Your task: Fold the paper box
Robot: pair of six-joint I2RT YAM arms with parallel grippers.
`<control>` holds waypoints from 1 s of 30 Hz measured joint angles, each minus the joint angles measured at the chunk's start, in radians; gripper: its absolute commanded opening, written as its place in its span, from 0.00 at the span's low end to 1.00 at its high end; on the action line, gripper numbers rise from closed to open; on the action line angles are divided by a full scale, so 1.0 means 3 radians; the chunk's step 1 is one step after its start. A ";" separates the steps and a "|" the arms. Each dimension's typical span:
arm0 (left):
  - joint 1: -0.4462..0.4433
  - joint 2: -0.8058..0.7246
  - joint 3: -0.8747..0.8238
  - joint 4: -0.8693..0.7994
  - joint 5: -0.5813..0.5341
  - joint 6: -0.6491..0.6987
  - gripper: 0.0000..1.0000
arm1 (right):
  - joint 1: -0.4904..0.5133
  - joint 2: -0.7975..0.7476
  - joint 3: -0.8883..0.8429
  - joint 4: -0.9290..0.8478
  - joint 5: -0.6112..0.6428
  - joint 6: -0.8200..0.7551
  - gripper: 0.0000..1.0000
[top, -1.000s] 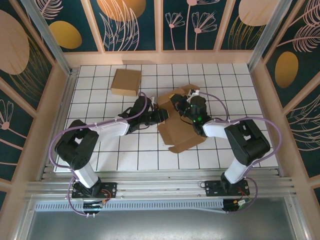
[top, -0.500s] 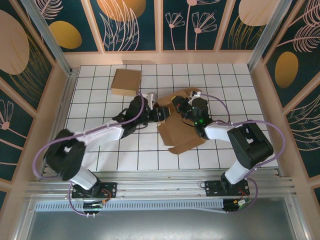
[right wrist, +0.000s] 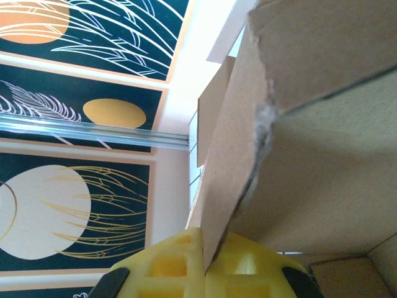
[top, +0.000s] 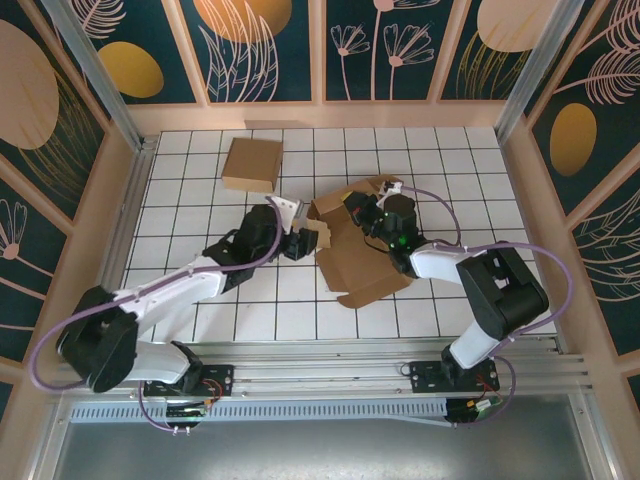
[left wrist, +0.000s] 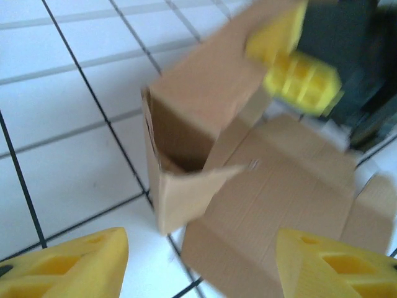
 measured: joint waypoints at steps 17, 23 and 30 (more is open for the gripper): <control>0.0001 0.1200 0.0406 0.0506 -0.0056 0.0429 0.57 | 0.0000 -0.0001 0.0032 -0.0062 -0.0013 0.0020 0.00; 0.0001 0.1511 0.0655 0.0603 -0.0169 0.0203 0.44 | -0.0011 -0.0006 0.0033 -0.0048 0.0003 0.0078 0.00; -0.0011 0.1682 0.0844 0.0609 -0.0334 -0.0055 0.40 | -0.0032 -0.0020 0.0033 -0.0048 0.0070 0.0093 0.00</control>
